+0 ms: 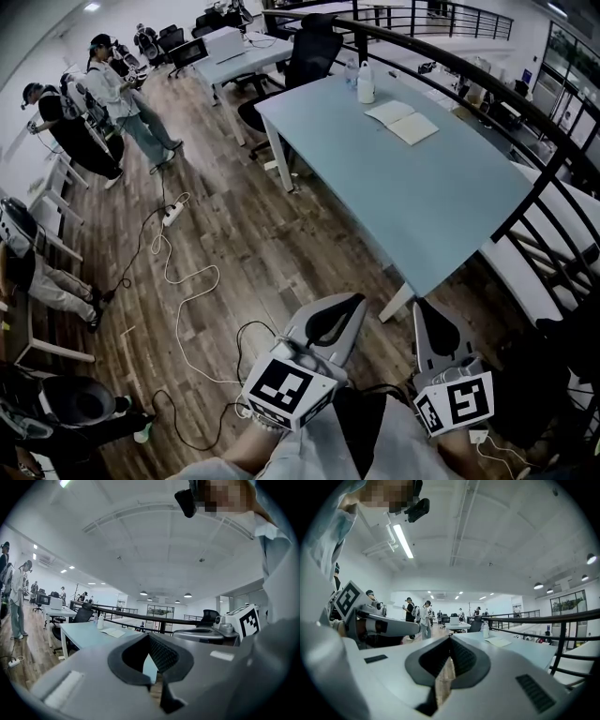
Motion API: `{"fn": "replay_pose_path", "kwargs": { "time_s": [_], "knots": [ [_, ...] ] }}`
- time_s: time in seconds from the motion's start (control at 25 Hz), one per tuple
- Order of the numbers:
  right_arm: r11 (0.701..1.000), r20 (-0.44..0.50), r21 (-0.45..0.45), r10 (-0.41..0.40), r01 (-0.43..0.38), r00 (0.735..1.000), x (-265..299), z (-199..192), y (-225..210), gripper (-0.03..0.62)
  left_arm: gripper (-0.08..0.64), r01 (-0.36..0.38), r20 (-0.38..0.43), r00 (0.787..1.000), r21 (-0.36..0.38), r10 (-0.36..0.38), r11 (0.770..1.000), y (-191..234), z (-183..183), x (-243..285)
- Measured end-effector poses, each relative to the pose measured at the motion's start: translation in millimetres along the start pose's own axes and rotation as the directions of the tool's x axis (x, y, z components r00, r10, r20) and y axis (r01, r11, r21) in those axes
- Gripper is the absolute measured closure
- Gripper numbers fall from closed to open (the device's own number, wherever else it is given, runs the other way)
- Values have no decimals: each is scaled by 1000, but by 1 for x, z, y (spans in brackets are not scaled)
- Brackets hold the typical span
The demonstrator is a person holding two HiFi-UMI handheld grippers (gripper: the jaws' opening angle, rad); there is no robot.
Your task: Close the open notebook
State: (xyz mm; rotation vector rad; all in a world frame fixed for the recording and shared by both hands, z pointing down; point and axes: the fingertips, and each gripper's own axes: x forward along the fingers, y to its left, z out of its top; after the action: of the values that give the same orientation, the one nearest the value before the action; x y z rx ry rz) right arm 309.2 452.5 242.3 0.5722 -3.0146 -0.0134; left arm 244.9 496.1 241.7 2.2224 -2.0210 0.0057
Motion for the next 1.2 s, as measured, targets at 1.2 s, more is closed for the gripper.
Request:
{"fn": "replay_pose_path", "kwargs": {
  "time_s": [1.2],
  "knots": [
    [981,2,-54,187,-187,982,100,5,26,591,557,-237,49,970,-44,239,971,103,10,-20]
  ]
}}
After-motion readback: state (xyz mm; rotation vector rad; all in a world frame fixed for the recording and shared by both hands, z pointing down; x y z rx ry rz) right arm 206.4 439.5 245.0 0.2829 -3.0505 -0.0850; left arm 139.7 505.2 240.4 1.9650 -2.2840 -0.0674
